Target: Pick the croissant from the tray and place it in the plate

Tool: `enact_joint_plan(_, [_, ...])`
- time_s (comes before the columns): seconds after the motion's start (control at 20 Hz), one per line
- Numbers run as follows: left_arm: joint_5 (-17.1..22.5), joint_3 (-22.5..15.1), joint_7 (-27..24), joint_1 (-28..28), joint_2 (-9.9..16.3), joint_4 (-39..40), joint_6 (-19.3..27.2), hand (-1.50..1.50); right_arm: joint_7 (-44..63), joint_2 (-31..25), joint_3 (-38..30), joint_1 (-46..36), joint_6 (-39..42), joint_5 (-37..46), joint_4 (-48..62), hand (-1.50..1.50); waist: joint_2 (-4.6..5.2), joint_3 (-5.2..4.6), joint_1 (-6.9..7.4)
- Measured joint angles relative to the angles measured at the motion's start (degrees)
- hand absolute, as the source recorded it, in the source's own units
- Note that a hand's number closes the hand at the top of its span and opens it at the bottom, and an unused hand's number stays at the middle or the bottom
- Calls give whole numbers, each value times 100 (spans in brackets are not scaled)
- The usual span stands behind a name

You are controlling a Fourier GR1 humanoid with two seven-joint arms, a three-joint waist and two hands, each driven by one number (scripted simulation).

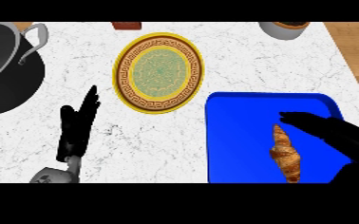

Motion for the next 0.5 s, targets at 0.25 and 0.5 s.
enact_joint_plan(0.25, [-113, 159, 53, 108, -77, -111, -152, 0, 189, 423, -49, -151, 274, 452, 179, -150, 0, 1, 2])
enact_joint_plan(0.5, [-278, 312, 45, 145, -241, -102, -301, 0, 13, 683, -224, -132, 519, 879, 246, -150, 0, 3, -6])
